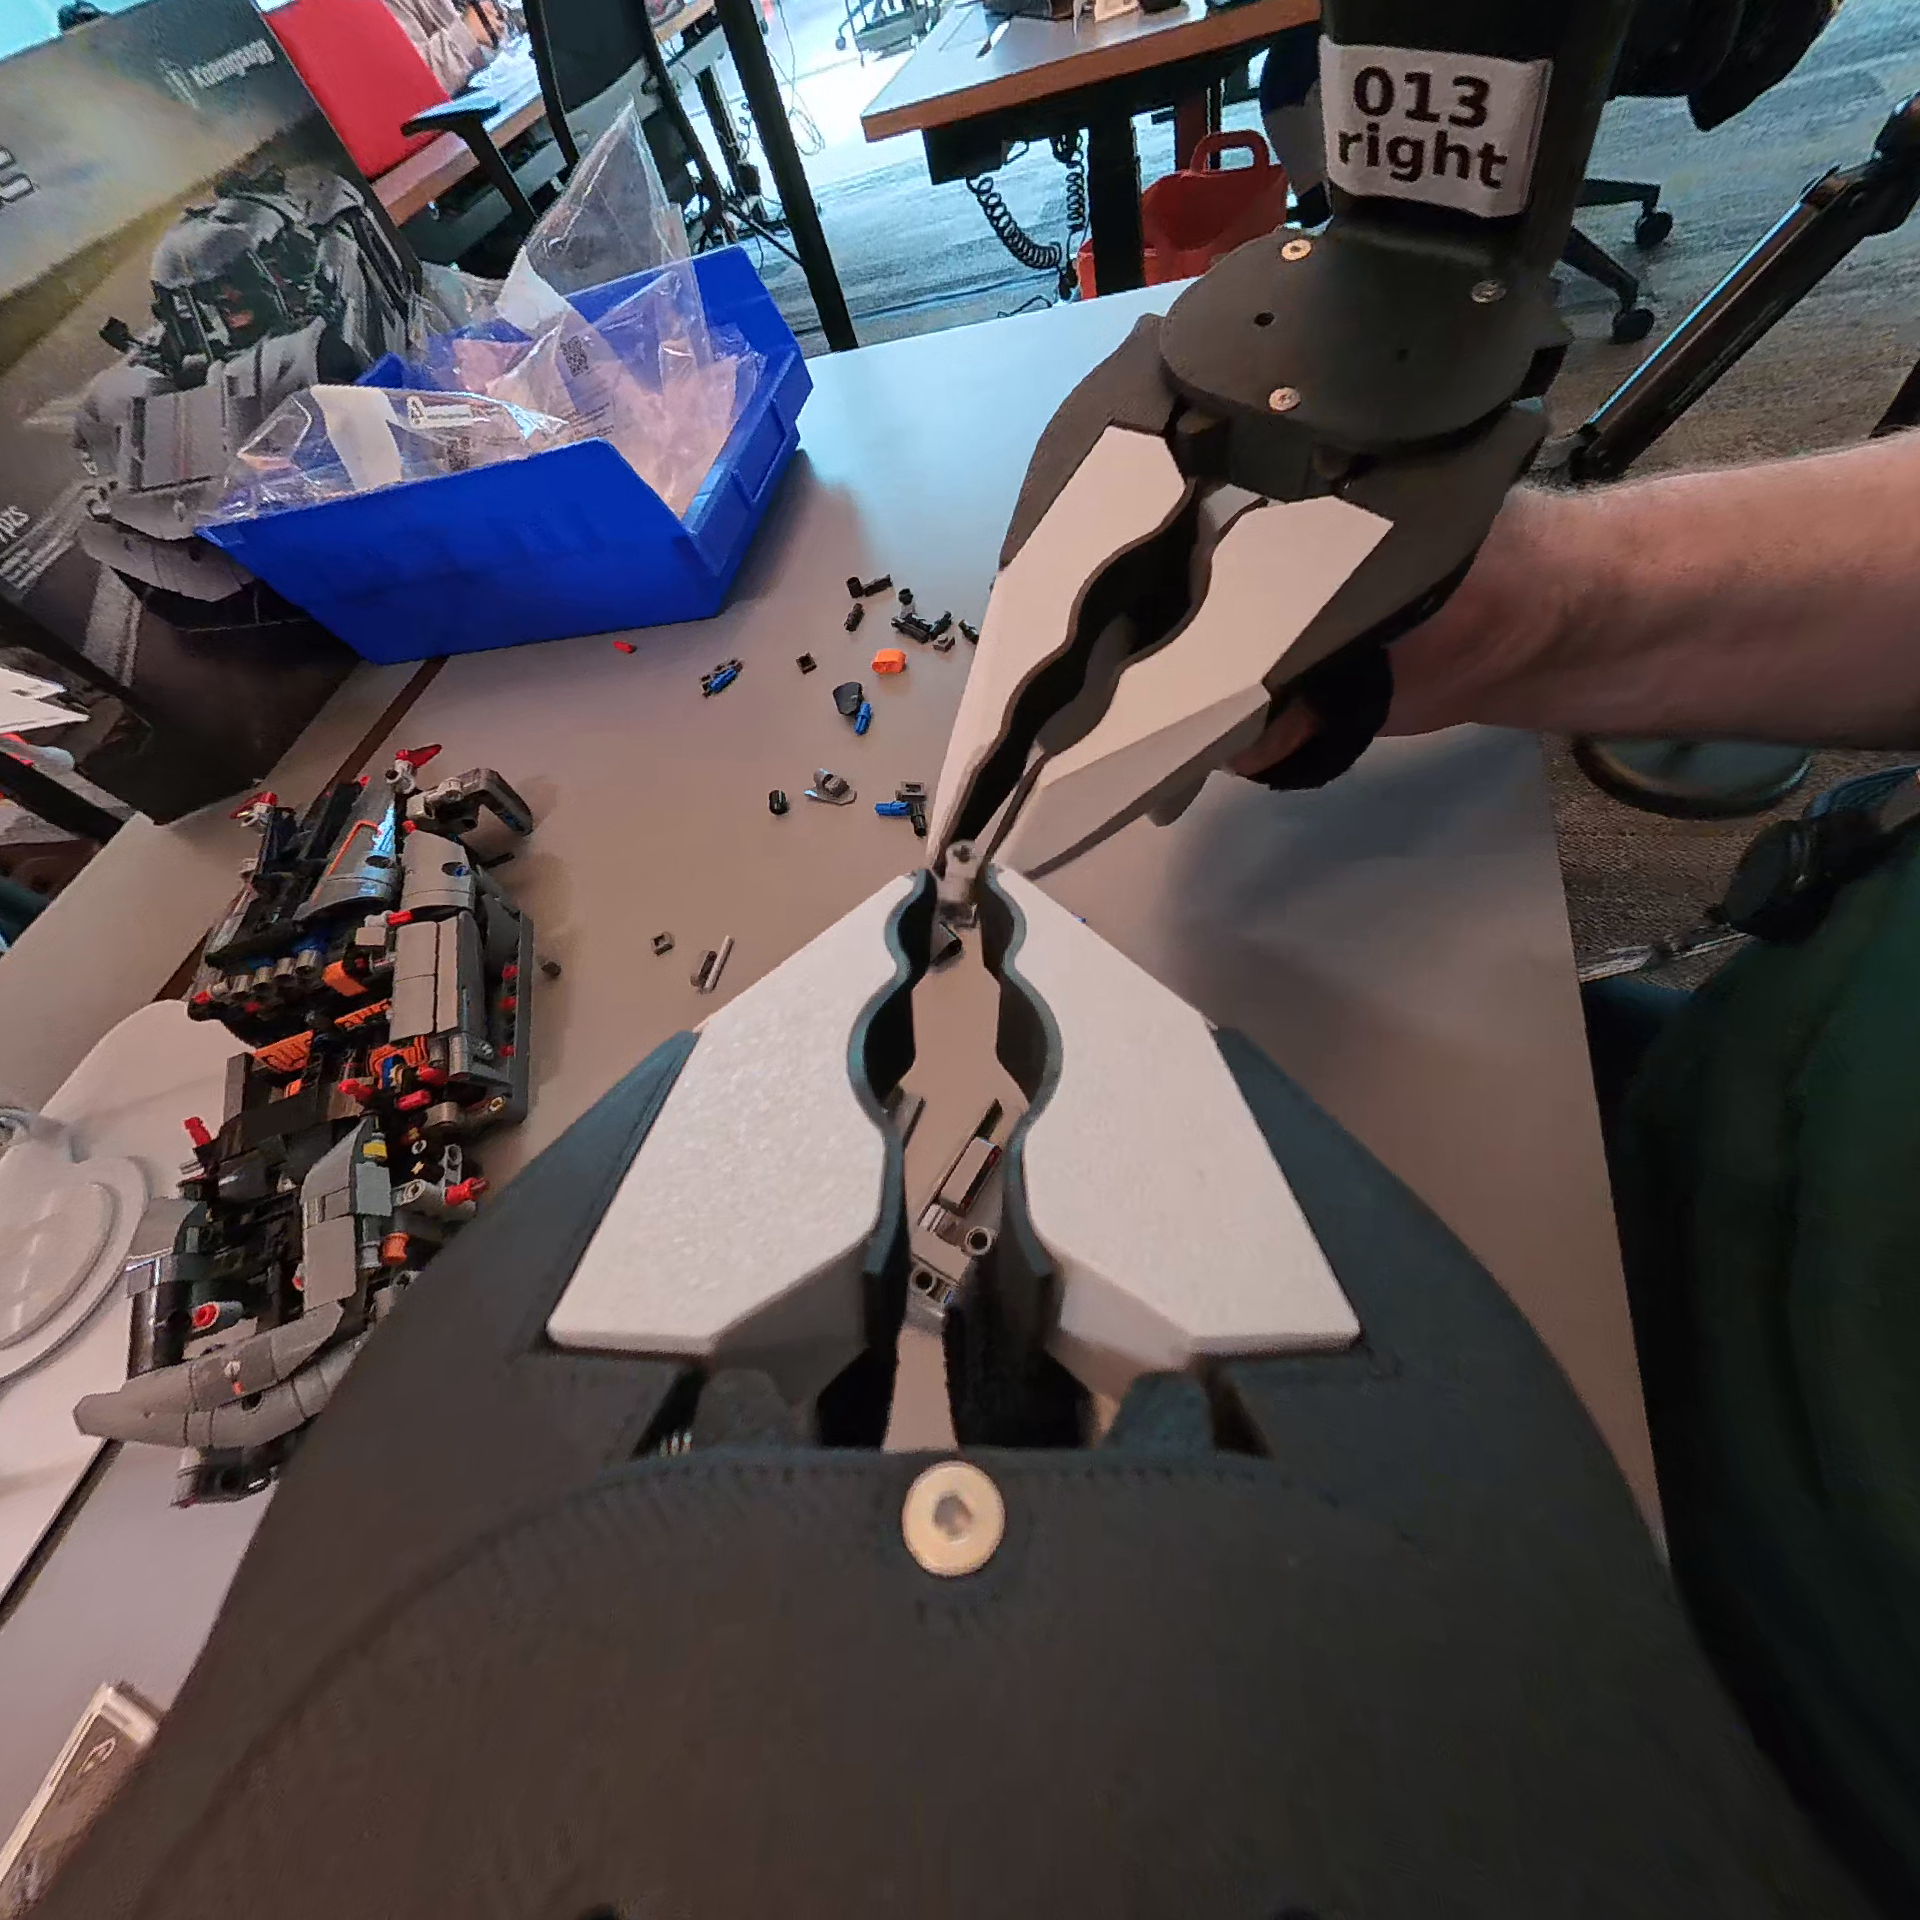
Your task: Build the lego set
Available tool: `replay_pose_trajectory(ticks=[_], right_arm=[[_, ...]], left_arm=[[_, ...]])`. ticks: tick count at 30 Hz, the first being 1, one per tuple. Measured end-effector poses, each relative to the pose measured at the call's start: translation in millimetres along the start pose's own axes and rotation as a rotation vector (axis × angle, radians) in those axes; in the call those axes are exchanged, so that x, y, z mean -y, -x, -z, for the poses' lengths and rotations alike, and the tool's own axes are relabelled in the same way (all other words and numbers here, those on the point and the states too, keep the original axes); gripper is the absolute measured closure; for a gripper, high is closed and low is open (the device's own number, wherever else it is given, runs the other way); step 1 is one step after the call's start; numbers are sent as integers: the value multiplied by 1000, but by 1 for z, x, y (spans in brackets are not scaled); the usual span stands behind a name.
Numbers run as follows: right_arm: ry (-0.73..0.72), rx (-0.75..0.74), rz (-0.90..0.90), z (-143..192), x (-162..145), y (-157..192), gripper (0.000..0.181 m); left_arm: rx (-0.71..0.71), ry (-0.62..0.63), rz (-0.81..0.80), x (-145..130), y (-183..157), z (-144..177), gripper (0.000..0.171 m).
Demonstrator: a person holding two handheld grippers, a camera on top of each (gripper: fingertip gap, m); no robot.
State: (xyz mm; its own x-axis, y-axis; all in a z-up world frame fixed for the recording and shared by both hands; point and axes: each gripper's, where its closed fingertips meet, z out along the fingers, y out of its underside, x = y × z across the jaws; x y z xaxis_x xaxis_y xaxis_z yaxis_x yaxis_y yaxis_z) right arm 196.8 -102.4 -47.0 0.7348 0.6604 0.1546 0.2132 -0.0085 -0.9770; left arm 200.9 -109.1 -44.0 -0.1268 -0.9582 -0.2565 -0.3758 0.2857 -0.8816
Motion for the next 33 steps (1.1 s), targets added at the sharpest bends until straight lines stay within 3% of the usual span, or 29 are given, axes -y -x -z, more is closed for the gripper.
replay_pose_trajectory(ticks=[7, 11, 20, 23, 33], right_arm=[[-26, 15, -13, 2, 4, 4, 177], [-32, 34, -5, 1, 5, 12, 177], [-43, 41, -5, 2, 5, 16, 177], [-45, 45, -12, 2, 6, 17, 177], [-27, 73, -14, 0, 1, 23, 177]], left_arm=[[-15, 38, -12, -8, -4, 5, 159], [-8, 39, -21, -11, -10, 7, 170], [-29, 5, 4, -10, -13, 9, 171], [-15, -2, 14, -9, -9, 10, 163], [-31, -52, 3, -4, -16, 15, 160]])
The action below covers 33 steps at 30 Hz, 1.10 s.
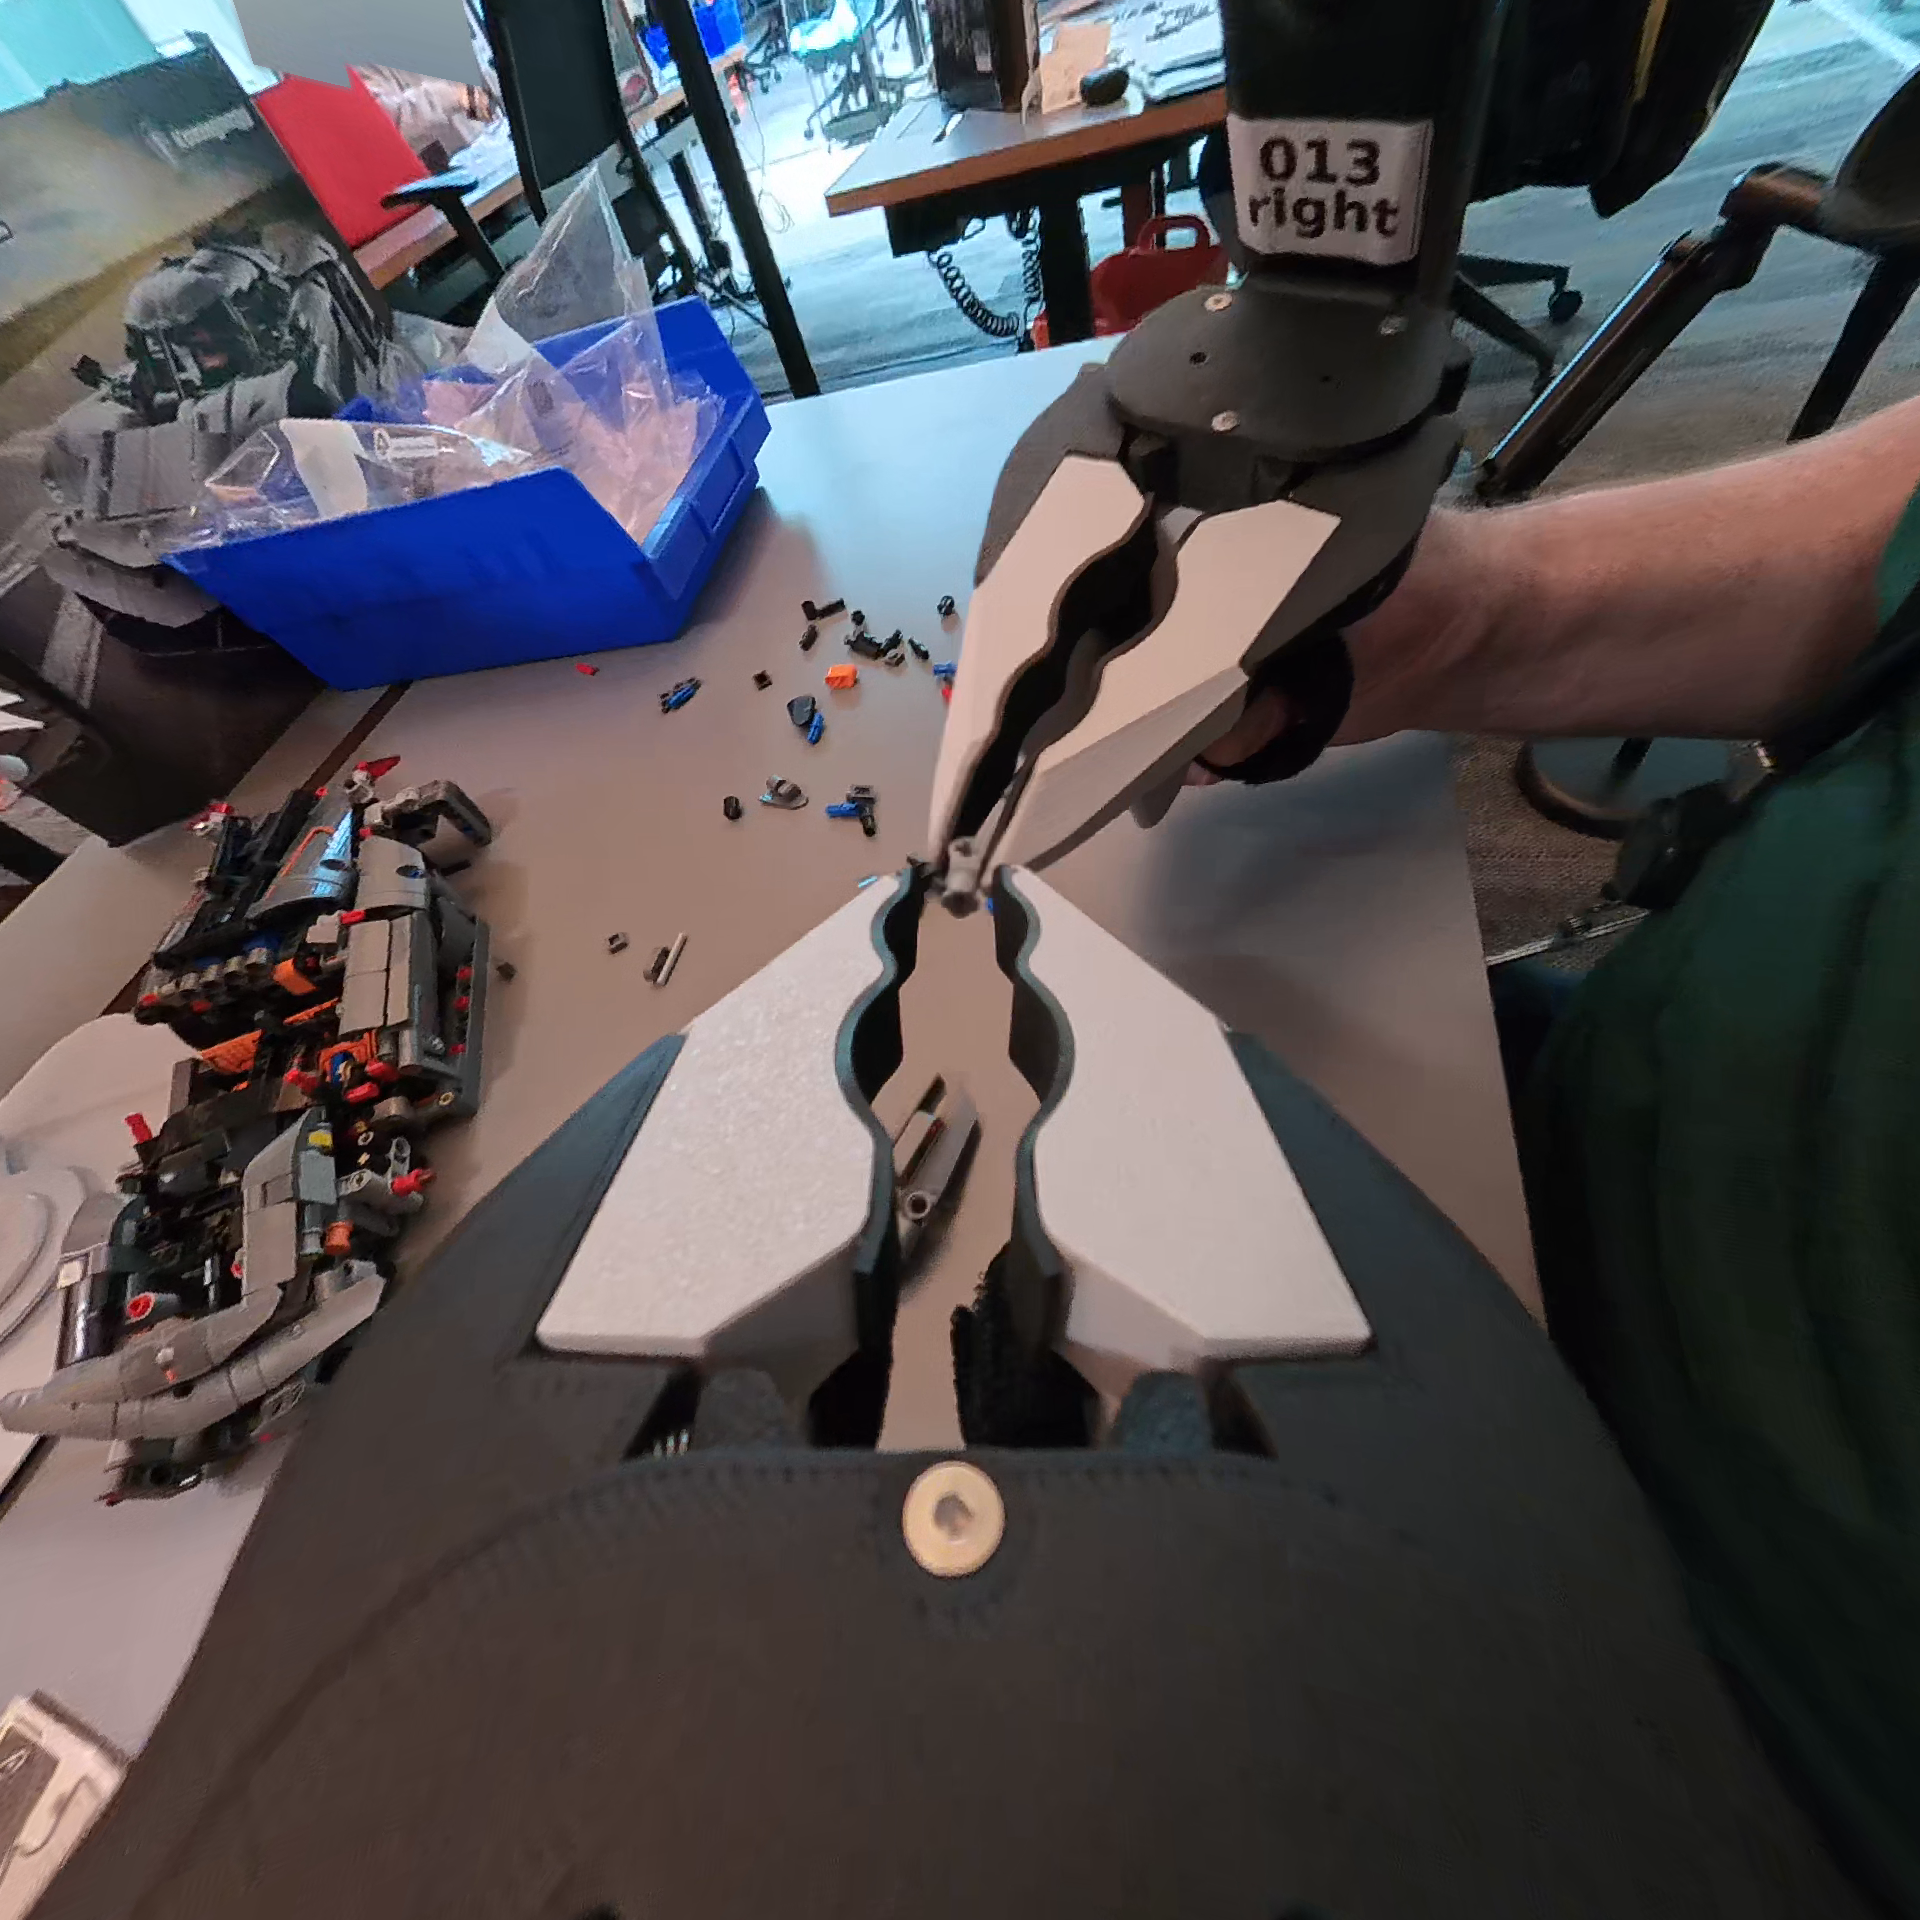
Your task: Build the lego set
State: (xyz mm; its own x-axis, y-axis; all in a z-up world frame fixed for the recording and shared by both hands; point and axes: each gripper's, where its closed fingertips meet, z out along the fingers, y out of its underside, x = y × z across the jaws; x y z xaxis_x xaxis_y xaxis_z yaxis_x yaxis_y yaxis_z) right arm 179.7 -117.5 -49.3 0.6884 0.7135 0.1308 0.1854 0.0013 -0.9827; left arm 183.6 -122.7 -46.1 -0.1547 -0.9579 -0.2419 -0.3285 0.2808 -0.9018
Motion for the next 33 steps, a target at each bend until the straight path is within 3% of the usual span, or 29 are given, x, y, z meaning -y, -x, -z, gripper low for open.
replay_pose_trajectory(ticks=[14, 24, 30, 33], right_arm=[[-7, 46, -31, 2, -2, 3, 171], [135, 106, 161, -1, -10, 14, 177], [217, 114, 150, -8, -21, 14, 178], [262, 67, 90, -15, -33, 1, 178]], left_arm=[[-53, 28, -10, -4, -3, -3, 167], [-188, 142, -78, -16, -13, 1, 167], [-195, 182, -43, -28, -12, 0, 166], [-132, 221, 34, -43, 4, 3, 151]])
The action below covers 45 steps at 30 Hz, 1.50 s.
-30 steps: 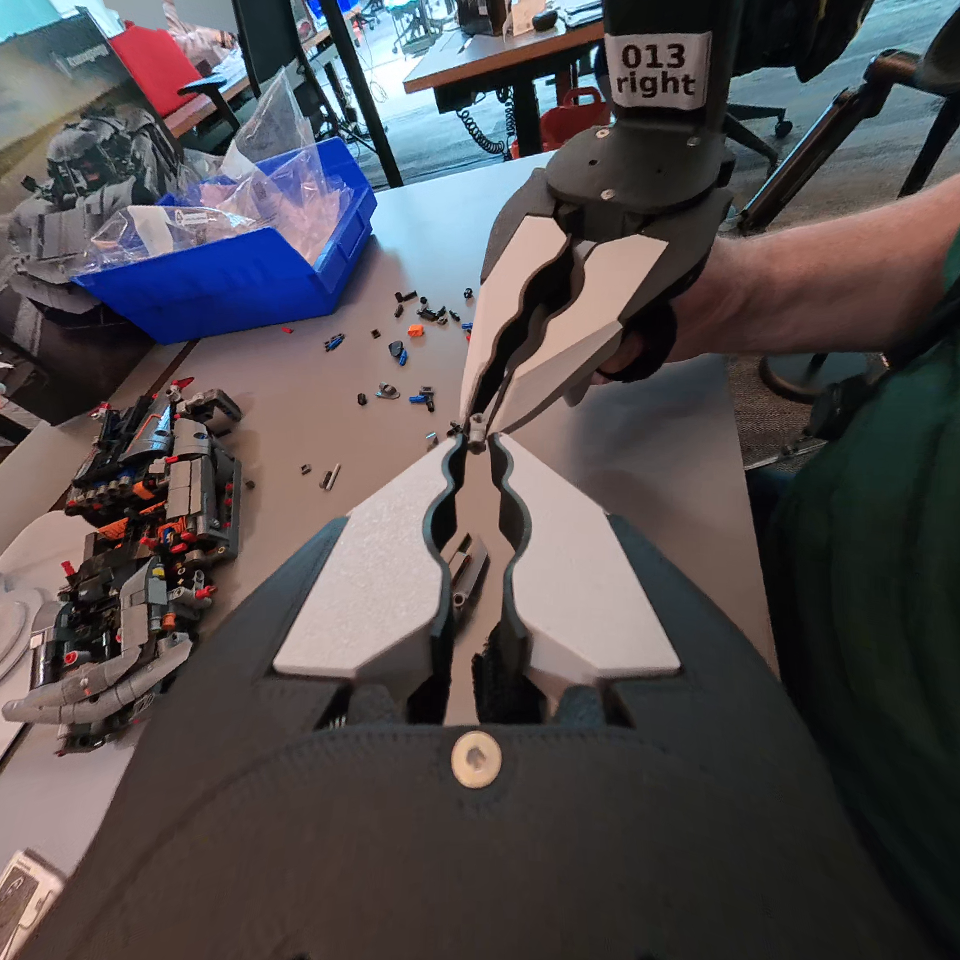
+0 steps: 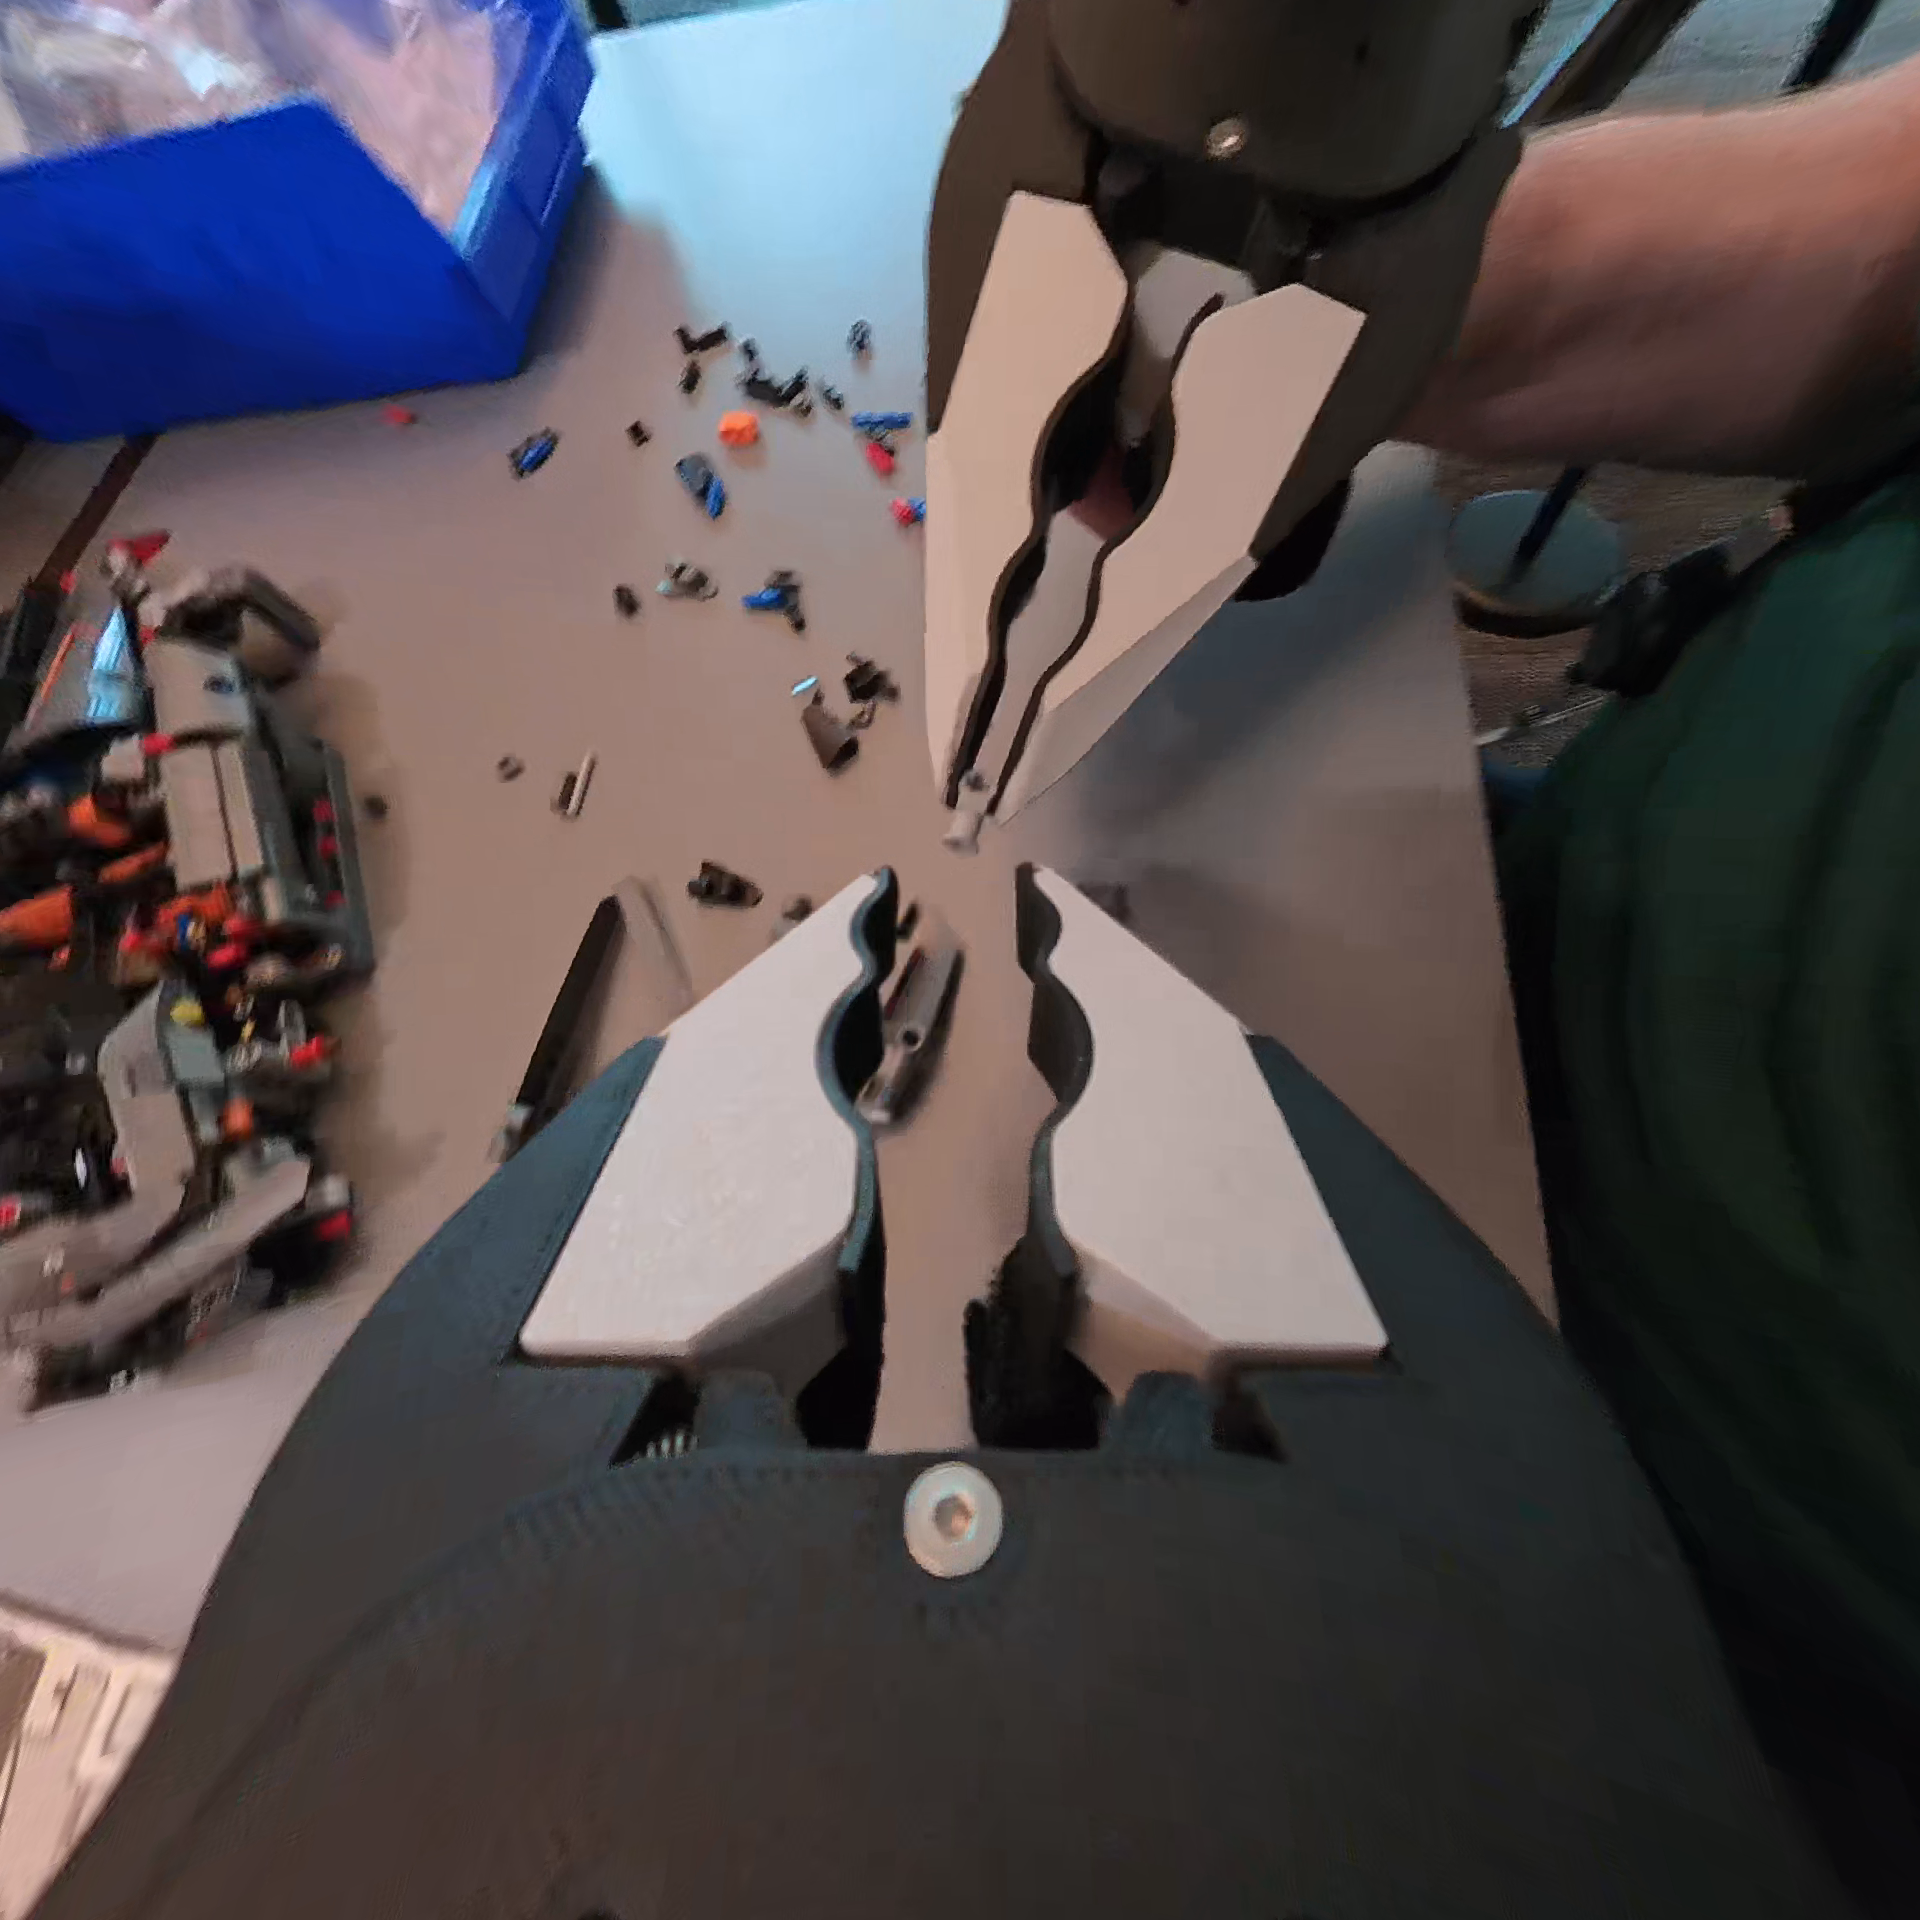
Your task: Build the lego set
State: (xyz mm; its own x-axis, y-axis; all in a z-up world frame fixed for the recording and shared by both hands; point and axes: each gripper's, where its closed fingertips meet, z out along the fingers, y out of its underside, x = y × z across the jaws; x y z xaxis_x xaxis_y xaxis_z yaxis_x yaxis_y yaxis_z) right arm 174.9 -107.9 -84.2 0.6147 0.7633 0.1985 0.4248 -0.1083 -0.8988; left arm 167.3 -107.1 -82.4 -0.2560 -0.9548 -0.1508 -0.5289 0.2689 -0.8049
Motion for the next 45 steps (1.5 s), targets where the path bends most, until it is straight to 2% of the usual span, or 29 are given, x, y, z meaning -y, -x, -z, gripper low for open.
replay_pose_trajectory(ticks=[3, 6, 11, 14, 22, 29, 33, 45], right_arm=[[77, -8, -102, -13, -16, -9, 177], [145, 10, -164, -27, -29, -9, 177], [233, 8, -211, -40, -42, -13, 178], [260, 10, -232, -43, -46, -13, 178], [327, 3, -252, -50, -57, -13, 177], [308, -1, -271, -44, -57, -17, 178], [290, 9, -280, -42, -58, -20, 178], [275, 48, -275, -43, -58, -19, 178]], left_arm=[[80, 83, 59, -27, 17, 2, 147], [103, 163, 77, -51, 24, -2, 142], [65, 176, 84, -61, 24, -13, 142], [72, 233, 46, -71, 28, -19, 143], [27, 228, 29, -74, 26, -28, 147], [22, 232, 8, -72, 22, -29, 149], [28, 214, 32, -69, 24, -27, 141], [4, 243, 15, -73, 21, -36, 149]])
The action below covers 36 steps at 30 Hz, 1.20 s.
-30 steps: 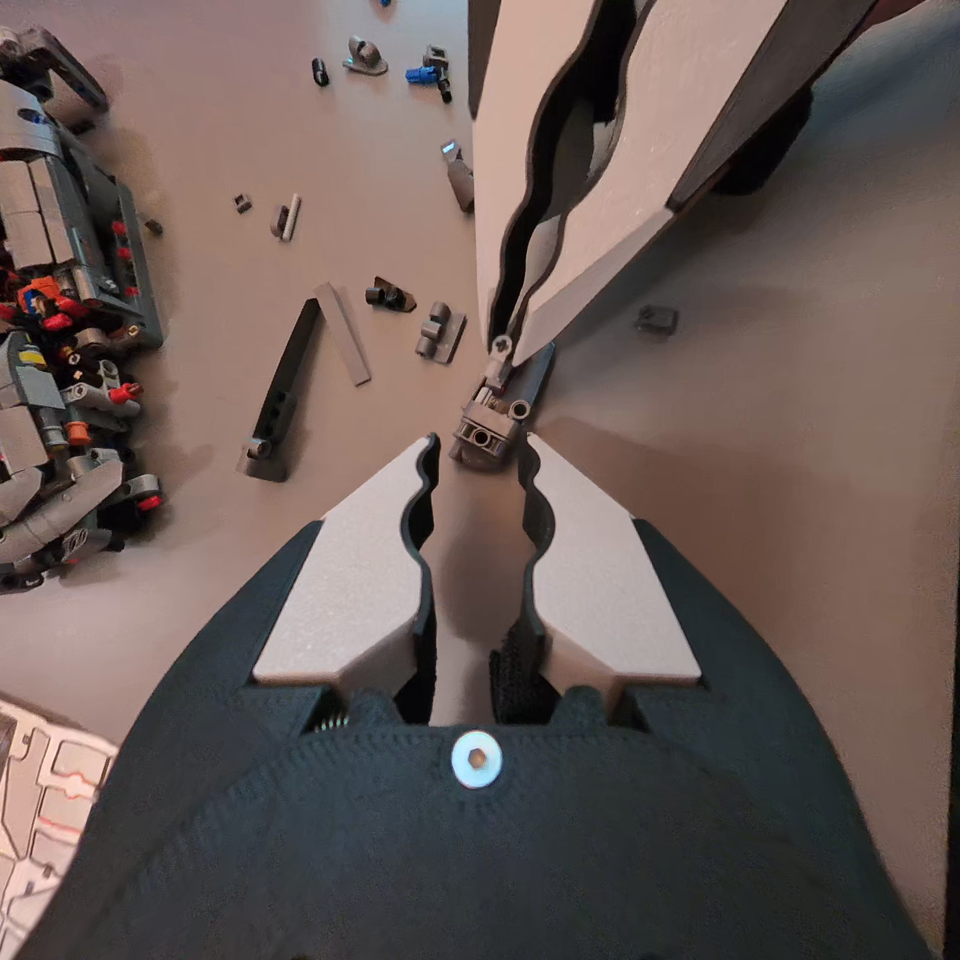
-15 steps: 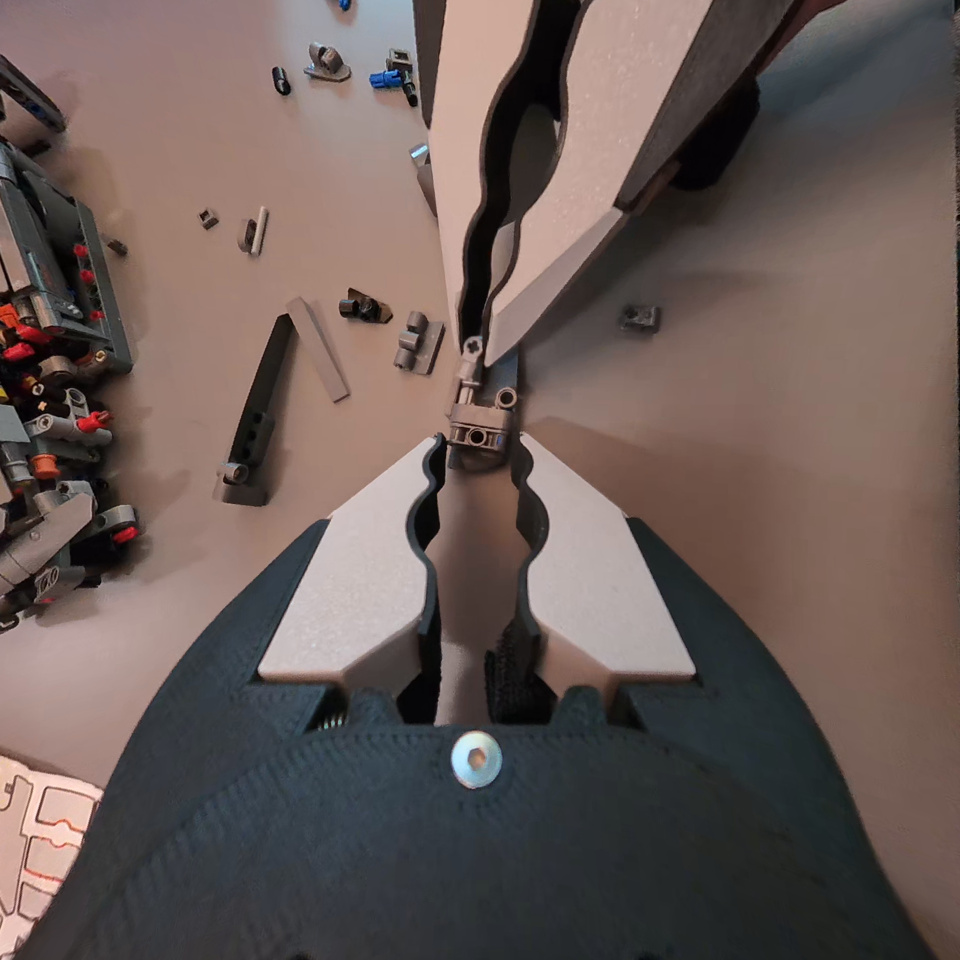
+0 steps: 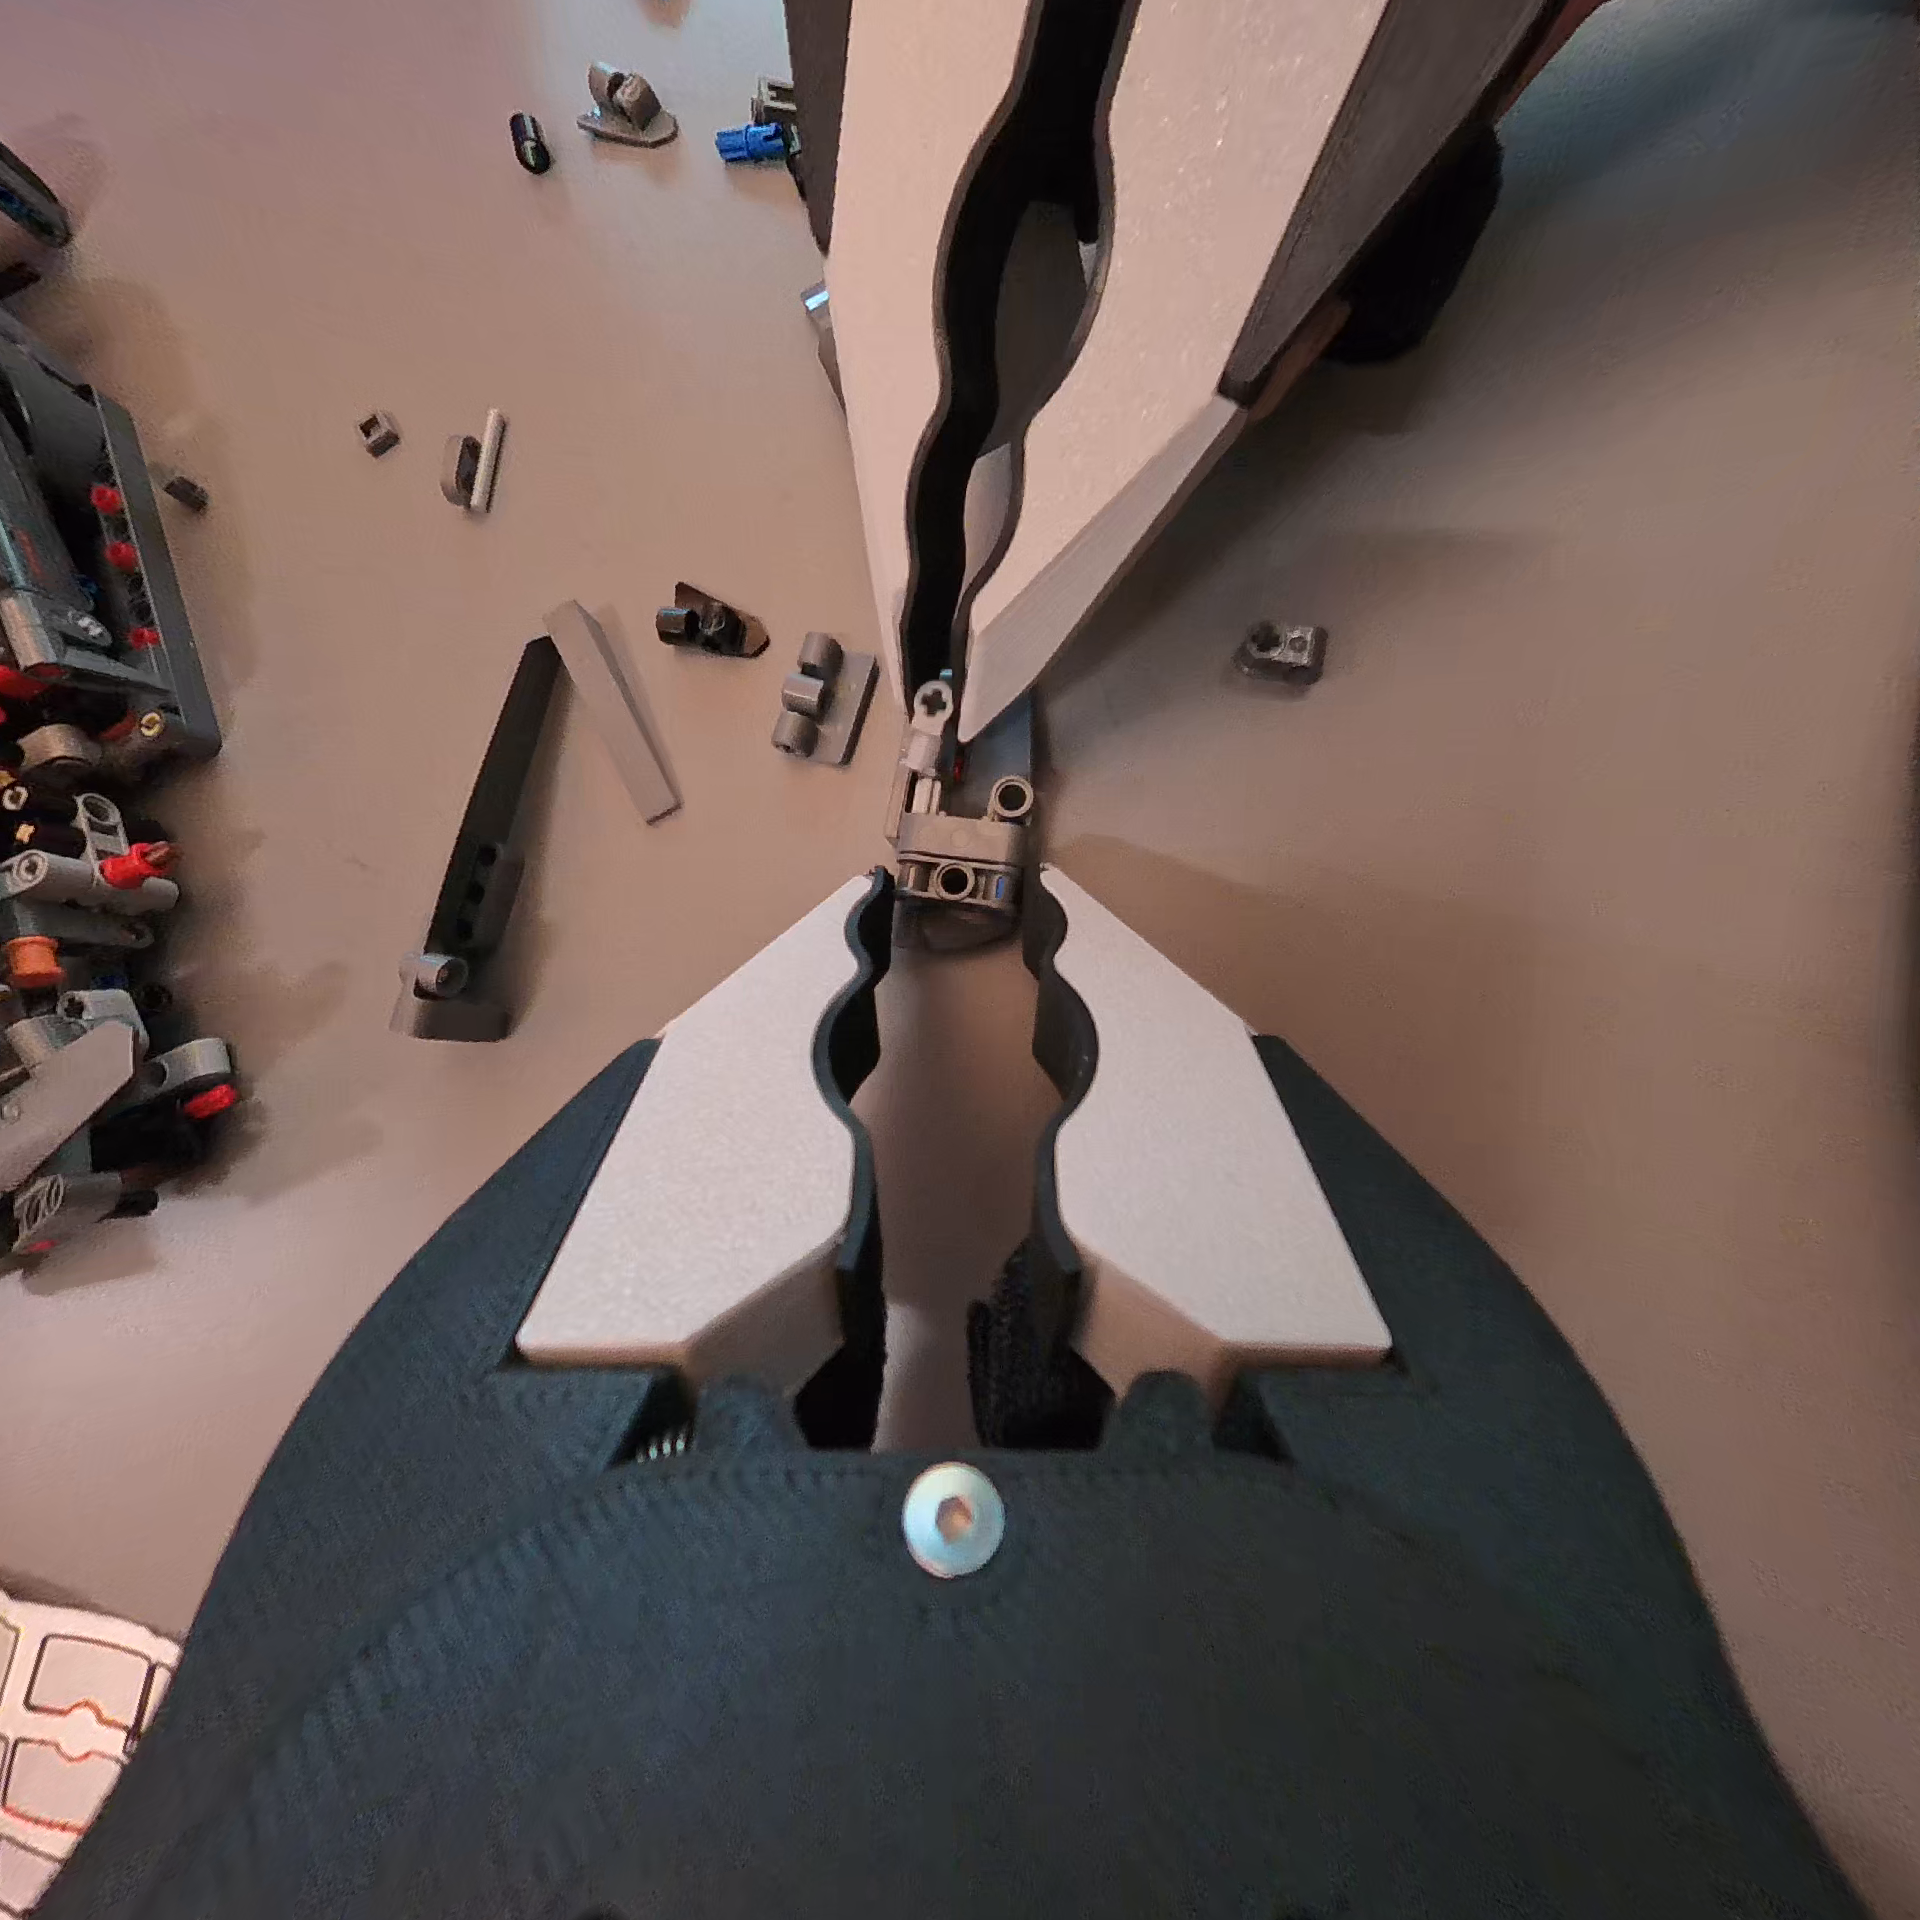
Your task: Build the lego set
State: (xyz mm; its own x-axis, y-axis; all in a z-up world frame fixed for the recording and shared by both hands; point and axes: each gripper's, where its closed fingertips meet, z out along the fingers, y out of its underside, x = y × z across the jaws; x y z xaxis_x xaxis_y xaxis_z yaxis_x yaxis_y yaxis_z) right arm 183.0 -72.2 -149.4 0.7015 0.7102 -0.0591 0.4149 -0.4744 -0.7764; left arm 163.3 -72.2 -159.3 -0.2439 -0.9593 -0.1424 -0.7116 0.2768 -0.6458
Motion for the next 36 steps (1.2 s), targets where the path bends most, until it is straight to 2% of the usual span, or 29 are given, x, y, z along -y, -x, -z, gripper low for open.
replay_pose_trajectory(ticks=[19, 27, 36], right_arm=[[-7, 27, 16, 6, -2, -2, 178], [2, 10, 33, 36, -9, -10, 178], [-3, 90, 43, 5, -4, 7, 178]], left_arm=[[5, -5, -12, 0, -3, 0, 149], [1, -4, -15, -1, -4, 1, 149], [-6, -2, -24, -1, -5, 2, 149]])
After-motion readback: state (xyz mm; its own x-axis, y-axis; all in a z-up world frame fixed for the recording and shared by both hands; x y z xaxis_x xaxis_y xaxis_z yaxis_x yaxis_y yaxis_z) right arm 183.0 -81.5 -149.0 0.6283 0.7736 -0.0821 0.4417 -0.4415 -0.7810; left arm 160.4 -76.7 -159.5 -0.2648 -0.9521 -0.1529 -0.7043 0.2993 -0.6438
